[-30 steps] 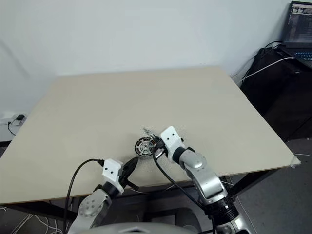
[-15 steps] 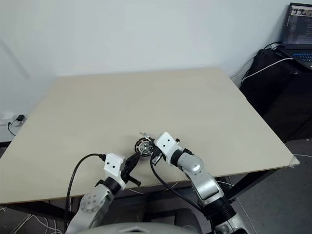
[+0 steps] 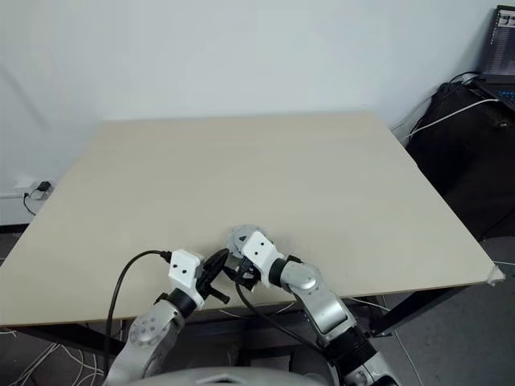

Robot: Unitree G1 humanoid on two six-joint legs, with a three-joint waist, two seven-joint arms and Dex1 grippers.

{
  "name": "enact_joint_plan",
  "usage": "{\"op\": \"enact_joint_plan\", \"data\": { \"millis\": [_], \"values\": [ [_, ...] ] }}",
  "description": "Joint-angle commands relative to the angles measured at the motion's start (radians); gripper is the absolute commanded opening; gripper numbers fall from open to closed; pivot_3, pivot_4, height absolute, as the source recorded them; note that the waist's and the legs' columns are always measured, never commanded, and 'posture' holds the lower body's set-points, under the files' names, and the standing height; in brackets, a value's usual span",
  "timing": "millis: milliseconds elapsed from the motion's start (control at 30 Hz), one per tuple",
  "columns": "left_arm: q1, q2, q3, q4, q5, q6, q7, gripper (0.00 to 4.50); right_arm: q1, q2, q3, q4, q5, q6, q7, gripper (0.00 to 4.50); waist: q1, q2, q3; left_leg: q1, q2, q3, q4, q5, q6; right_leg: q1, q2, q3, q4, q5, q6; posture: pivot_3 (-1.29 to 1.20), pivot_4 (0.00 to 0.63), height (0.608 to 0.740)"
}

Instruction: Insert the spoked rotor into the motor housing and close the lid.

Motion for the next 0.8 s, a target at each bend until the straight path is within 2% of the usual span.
{"op": "enact_joint_plan", "data": {
  "millis": [33,267,533,800],
  "values": [
    [-0.005,0.002,-0.002,-0.008,0.000,-0.027,-0.004,0.00,-0.008,0.039,-0.078,-0.057,0.067,-0.006,-0.018,4.12,0.000,0.000,0.000,0.000,0.000,0.000,0.000,0.000,0.000,0.000,0.000,0.000,0.000,0.000,0.000,0.00,0.000,0.740],
    [-0.004,0.003,-0.006,0.023,0.027,-0.089,0.000,0.00,-0.013,0.024,-0.133,-0.037,0.073,0.010,-0.023,4.12,0.003,0.000,0.000,0.000,0.000,0.000,0.000,0.000,0.000,0.000,0.000,0.000,0.000,0.000,0.000,0.00,0.000,0.740],
    [-0.006,0.014,-0.005,0.085,0.073,-0.202,0.005,0.00,-0.097,0.038,-0.130,0.110,0.069,0.010,0.003,4.12,0.008,0.000,0.000,0.000,0.000,0.000,0.000,0.000,0.000,0.000,0.000,0.000,0.000,0.001,-0.002,0.00,0.000,0.740],
    [0.001,-0.048,-0.019,0.106,0.085,-0.209,0.063,0.00,-0.167,0.065,-0.124,0.233,0.057,-0.015,0.024,4.12,0.009,0.000,0.000,0.000,0.000,0.001,0.000,0.000,0.000,0.000,0.001,-0.002,0.000,0.003,-0.005,0.00,0.000,0.740]
  ]
}}
